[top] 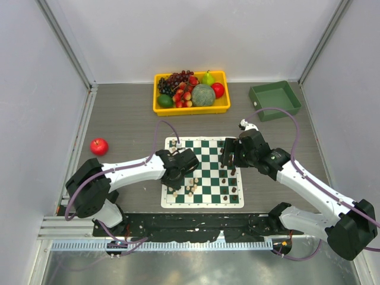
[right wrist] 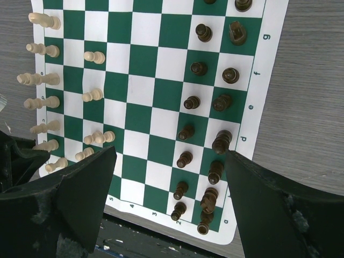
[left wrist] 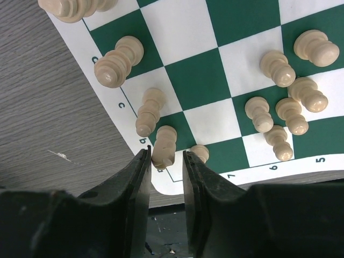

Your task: Set up the chess pieces on the board

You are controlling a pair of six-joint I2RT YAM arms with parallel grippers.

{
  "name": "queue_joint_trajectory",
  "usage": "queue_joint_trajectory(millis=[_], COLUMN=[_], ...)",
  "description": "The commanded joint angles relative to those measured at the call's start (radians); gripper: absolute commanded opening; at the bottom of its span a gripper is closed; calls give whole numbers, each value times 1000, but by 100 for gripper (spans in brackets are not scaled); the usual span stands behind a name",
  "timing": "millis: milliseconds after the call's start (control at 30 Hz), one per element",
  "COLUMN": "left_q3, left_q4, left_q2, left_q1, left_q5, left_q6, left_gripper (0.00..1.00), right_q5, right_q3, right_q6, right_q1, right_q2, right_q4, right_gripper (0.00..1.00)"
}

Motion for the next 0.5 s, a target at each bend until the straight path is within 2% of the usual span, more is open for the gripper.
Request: queue_joint_trajectory(millis=[0,467], left_q3=[2,57], left_q4=[9,-75], left_q2=[-21,-123], left_q1=[-10,-19], left_q5=[-17,-62], left_q6=[-17,-27], left_gripper=[37,50], right_q5=[-1,8], right_q3=[14,11], right_q6=[4,4], right_q1=[-3,-3], right_q2=[-14,-29], right_q4=[26,18], right_gripper=[89,89])
